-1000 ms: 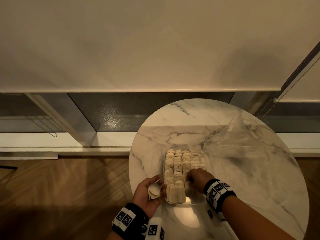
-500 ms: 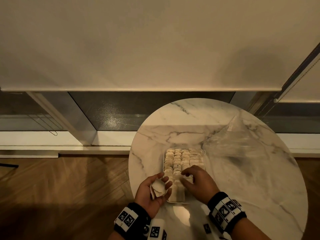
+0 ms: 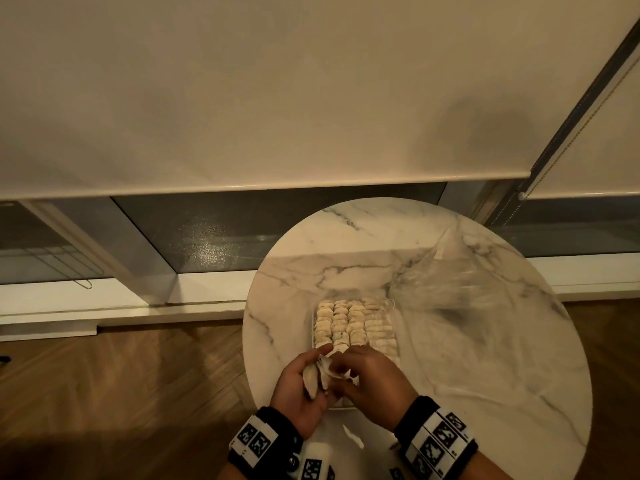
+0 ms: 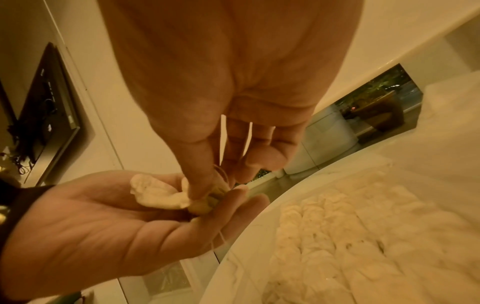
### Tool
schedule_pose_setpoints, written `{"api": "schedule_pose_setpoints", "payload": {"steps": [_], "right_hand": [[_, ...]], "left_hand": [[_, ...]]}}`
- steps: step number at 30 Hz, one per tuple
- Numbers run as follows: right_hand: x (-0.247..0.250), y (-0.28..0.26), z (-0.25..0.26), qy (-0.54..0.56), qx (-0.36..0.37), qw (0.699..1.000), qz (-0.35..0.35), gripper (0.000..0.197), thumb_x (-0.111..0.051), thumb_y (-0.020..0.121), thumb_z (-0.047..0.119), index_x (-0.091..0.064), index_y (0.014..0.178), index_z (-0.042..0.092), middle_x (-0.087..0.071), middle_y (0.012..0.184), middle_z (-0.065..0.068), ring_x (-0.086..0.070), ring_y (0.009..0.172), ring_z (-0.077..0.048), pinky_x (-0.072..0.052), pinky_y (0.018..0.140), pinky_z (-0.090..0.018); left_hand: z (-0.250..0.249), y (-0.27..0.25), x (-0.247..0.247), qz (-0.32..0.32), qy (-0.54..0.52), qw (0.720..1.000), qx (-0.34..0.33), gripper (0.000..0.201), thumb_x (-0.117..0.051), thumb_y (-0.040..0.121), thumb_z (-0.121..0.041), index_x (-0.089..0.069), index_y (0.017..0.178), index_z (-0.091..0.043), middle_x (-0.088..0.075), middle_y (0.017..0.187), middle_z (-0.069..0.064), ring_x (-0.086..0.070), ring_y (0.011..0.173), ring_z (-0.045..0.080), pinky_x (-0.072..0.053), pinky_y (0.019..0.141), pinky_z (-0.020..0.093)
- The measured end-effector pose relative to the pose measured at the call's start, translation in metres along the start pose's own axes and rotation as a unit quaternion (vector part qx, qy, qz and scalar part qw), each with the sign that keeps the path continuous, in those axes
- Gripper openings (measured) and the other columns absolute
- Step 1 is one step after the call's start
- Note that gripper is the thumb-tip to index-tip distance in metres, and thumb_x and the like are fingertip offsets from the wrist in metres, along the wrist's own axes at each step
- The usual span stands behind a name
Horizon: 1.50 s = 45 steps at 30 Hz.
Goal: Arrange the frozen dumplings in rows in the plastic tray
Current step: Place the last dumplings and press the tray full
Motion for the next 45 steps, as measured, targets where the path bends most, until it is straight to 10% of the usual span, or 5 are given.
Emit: {"api": "schedule_pose_setpoints", "payload": {"steps": [9, 16, 21, 32, 45], "right_hand": [[0.018, 0.004, -0.003, 0.072, -0.007, 0.997, -0.029, 0.004, -0.074, 0.085, 0.027, -0.076, 0.086, 0.03, -0.067, 0.078, 0.016, -0.058, 0.075, 0.001, -0.04, 0.068, -0.007], [0.043, 0.001, -0.016, 0.145, -0.058, 0.982, -0.11, 0.007, -0.076, 0.085, 0.025, -0.072, 0.08, 0.028, -0.068, 0.081, 0.015, -0.065, 0.079, -0.009, -0.05, 0.06, -0.019], [0.057, -0.004, -0.03, 0.168, -0.117, 0.967, -0.155, 0.037, -0.065, 0.074, 0.06, -0.071, 0.077, 0.023, -0.07, 0.075, 0.011, -0.065, 0.077, -0.006, -0.047, 0.063, -0.012], [-0.008, -0.002, -0.097, -0.063, -0.225, 0.954, 0.187, 0.013, -0.07, 0.088, 0.024, -0.064, 0.091, 0.034, -0.063, 0.098, 0.008, -0.058, 0.081, -0.005, -0.043, 0.07, -0.013], [-0.031, 0.018, -0.102, -0.097, -0.25, 0.957, 0.113, 0.011, -0.061, 0.091, 0.025, -0.068, 0.099, 0.028, -0.068, 0.108, 0.0, -0.063, 0.097, -0.017, -0.052, 0.089, -0.028]], "left_hand": [[-0.006, 0.003, 0.009, -0.046, 0.053, 0.997, -0.014, 0.056, -0.064, 0.069, -0.001, -0.062, 0.125, -0.003, -0.062, 0.129, 0.023, -0.063, 0.097, 0.033, -0.057, 0.075, 0.042], [-0.006, 0.006, 0.011, -0.041, 0.039, 0.998, 0.003, 0.035, -0.061, 0.084, -0.003, -0.063, 0.12, -0.003, -0.071, 0.098, 0.019, -0.069, 0.083, 0.032, -0.059, 0.065, 0.037], [-0.011, 0.007, 0.016, -0.063, 0.018, 0.998, 0.007, 0.04, -0.069, 0.074, -0.007, -0.064, 0.113, -0.004, -0.067, 0.093, 0.015, -0.067, 0.08, 0.03, -0.058, 0.062, 0.034], [-0.02, 0.005, 0.017, -0.071, -0.002, 0.997, -0.017, 0.039, -0.065, 0.068, -0.011, -0.064, 0.107, -0.003, -0.066, 0.096, 0.016, -0.063, 0.084, 0.03, -0.057, 0.058, 0.033], [-0.015, 0.0, 0.02, -0.082, -0.003, 0.997, -0.013, 0.038, -0.069, 0.07, -0.011, -0.066, 0.106, -0.002, -0.067, 0.098, 0.016, -0.065, 0.083, 0.03, -0.058, 0.057, 0.034]]}}
Point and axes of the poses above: each hand's wrist, its own y-axis towards the middle knuckle, its own x-axis out of the back of the hand, z = x × y, the point moved 3 cm from there along y, towards the middle knuckle
